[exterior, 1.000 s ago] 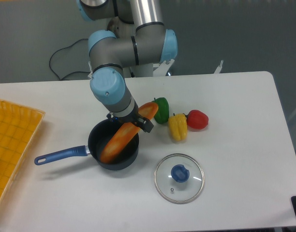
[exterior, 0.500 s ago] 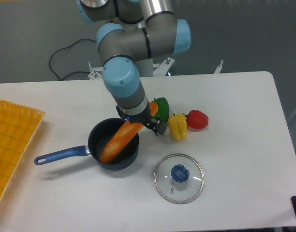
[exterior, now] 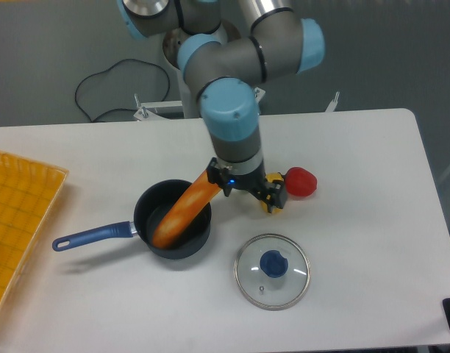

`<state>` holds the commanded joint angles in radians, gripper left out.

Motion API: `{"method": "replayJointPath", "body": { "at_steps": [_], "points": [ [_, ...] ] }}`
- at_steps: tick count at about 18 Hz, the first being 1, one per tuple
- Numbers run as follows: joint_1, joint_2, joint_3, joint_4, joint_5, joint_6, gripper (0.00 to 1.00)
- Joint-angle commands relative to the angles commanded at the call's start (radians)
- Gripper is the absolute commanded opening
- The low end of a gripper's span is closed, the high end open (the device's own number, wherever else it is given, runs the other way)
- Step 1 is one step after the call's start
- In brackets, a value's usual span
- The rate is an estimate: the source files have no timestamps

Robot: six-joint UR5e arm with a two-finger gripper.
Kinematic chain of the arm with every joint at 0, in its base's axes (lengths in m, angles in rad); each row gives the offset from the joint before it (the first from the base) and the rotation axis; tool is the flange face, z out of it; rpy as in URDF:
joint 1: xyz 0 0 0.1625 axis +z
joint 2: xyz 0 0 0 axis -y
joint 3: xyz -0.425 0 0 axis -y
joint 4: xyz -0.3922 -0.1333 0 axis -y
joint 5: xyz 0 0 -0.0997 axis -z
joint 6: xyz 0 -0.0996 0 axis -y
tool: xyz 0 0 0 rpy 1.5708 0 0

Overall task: Place the long bread in the pot
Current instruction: 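Open the gripper to release the bread and lift away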

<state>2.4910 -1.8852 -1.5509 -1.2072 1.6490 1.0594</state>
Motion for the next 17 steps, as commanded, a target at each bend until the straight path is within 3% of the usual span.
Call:
{"method": "replayJointPath", "body": {
  "at_steps": [7, 17],
  "points": [
    [0.117, -0.012, 0.049, -0.012, -0.081, 0.240, 1.00],
    [0.144, -0.012, 0.032, -0.014, -0.066, 0.271, 1.00]
  ]
}}
